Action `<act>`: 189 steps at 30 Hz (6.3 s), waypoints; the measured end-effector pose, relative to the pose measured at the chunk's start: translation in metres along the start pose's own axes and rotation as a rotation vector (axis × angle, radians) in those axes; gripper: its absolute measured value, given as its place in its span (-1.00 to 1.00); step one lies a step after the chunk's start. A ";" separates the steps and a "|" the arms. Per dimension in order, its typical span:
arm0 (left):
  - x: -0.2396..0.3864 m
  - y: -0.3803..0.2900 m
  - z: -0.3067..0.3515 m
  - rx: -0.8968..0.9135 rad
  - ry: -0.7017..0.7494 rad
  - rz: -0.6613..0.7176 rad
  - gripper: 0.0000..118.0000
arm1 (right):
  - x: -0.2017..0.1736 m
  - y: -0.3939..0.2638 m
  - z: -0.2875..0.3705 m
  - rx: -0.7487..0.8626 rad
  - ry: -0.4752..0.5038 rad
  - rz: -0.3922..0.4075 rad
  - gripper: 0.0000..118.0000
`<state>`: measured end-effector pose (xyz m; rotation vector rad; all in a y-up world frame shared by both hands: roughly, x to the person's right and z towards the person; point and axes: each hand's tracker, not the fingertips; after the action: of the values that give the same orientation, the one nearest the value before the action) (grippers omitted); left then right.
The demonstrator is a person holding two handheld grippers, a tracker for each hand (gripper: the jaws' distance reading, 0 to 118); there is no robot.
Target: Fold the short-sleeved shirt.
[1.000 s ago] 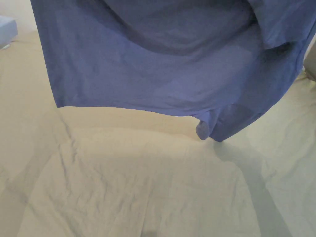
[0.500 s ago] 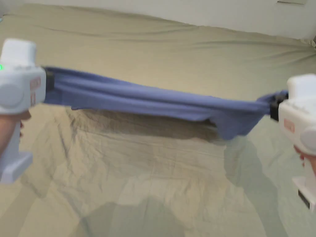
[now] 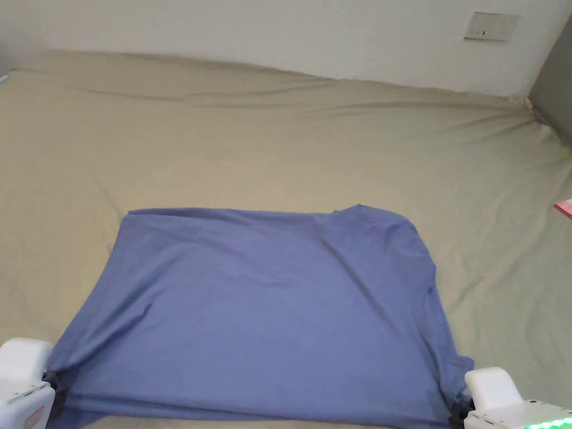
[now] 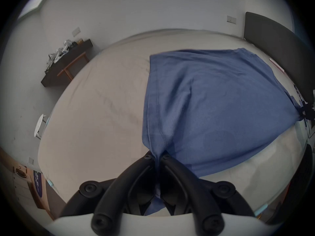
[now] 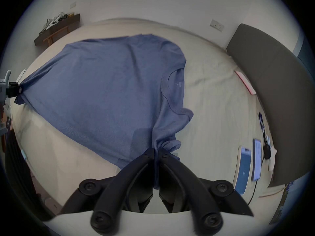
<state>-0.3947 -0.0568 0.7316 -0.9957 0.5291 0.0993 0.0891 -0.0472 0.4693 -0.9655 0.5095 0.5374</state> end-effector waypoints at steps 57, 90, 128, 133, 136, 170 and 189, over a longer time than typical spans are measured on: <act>0.030 0.215 -0.151 0.153 0.034 0.102 -0.22 | -0.013 0.149 0.029 0.519 -0.141 -0.075 -0.97; 0.020 0.209 -0.056 0.346 0.022 -0.092 -1.00 | 0.096 0.272 -0.191 -0.005 -0.074 -0.150 0.79; -0.018 0.171 0.306 1.012 0.255 0.050 -1.00 | 0.072 0.152 0.307 0.987 -0.310 -0.090 -0.90; -0.031 0.186 0.349 1.093 0.231 0.107 -1.00 | 0.081 0.170 0.354 1.055 -0.327 -0.084 -0.90; -0.036 0.206 0.363 1.127 0.245 0.114 -1.00 | 0.087 0.190 0.369 1.089 -0.359 -0.054 -0.90; -0.060 0.518 0.236 0.927 0.244 0.157 -1.00 | 0.143 0.490 0.255 1.056 -0.453 -0.033 -0.90; -0.021 0.368 0.029 0.577 0.101 0.100 -1.00 | 0.106 0.339 0.038 0.628 -0.146 -0.046 -0.90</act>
<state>-0.5181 0.1727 0.4696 -0.4124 0.6528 -0.0163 -0.0385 0.1627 0.2097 -0.3347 0.4808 0.3661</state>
